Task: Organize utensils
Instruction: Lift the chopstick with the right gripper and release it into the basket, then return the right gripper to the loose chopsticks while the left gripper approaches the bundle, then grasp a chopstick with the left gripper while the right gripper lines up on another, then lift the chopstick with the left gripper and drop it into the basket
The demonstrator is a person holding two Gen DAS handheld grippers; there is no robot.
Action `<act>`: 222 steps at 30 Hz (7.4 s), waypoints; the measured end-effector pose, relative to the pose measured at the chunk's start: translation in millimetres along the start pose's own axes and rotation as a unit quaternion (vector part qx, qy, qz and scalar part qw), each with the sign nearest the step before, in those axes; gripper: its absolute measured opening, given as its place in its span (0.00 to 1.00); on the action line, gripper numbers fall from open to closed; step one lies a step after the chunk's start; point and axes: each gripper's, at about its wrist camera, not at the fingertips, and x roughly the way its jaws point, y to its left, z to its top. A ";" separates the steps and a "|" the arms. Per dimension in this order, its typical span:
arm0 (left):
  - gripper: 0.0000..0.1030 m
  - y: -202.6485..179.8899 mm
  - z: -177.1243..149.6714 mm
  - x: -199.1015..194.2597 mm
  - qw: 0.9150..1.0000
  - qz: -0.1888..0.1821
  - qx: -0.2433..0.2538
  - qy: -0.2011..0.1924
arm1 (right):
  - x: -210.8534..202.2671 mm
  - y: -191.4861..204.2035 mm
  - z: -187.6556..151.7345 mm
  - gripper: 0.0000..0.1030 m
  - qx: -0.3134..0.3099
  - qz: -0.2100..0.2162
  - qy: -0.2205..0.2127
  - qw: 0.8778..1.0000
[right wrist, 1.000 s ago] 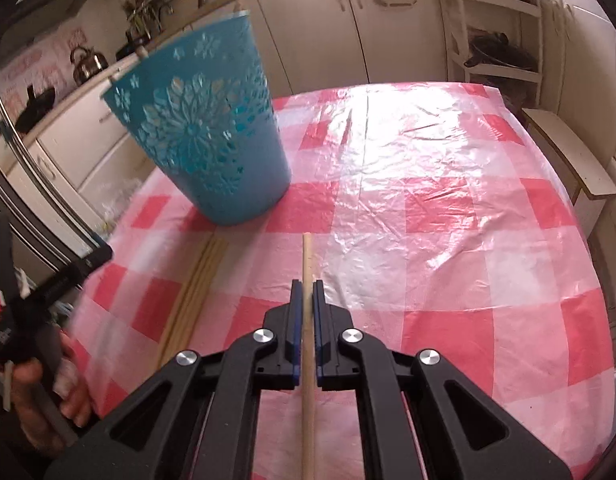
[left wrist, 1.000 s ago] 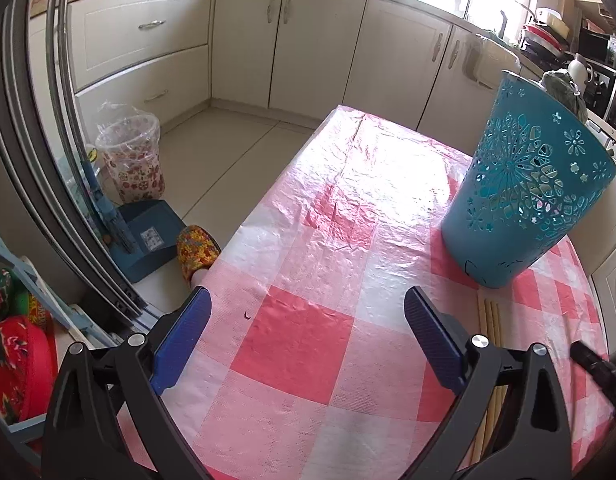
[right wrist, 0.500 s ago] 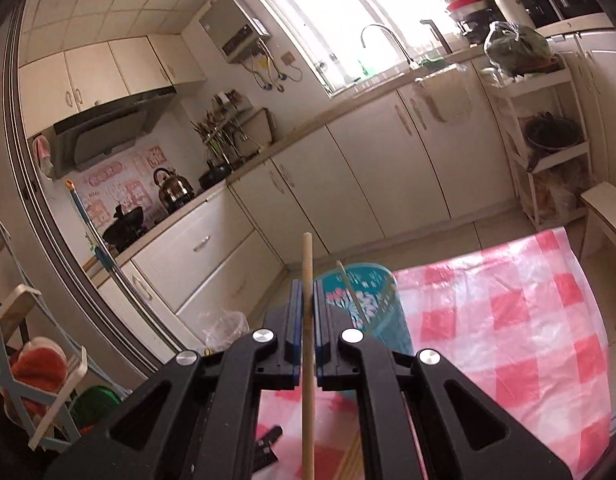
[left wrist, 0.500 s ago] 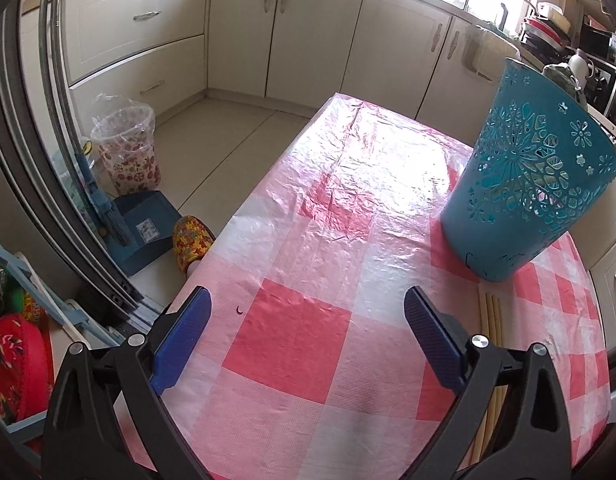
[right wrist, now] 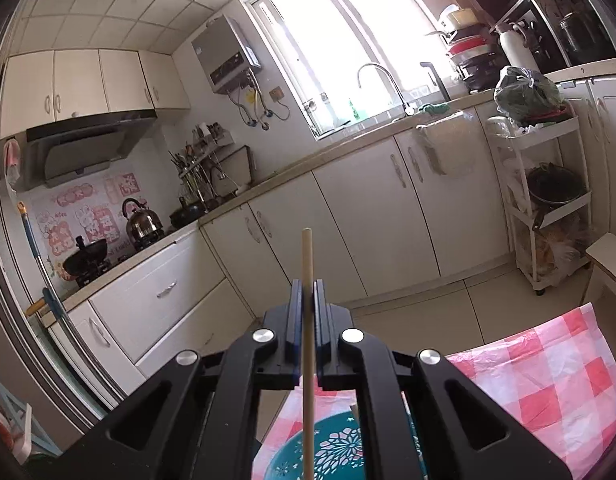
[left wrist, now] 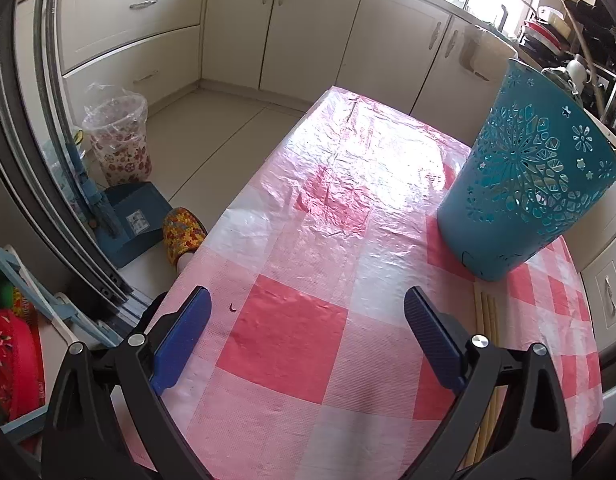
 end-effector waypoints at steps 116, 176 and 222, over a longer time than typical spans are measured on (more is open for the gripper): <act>0.65 -123.7 -17.7 20.0 0.973 0.031 0.221 0.053 | -73.3 -100.2 -190.6 0.15 -0.010 -0.091 0.297 0.951; 0.05 -115.5 -9.1 -46.9 0.975 -0.033 0.219 0.012 | -71.1 -92.2 -193.5 0.31 -0.018 -0.074 0.295 0.953; 0.04 -160.8 161.5 -178.1 0.960 -0.135 0.146 -0.196 | -71.0 -91.1 -194.4 0.39 -0.017 -0.061 0.295 0.953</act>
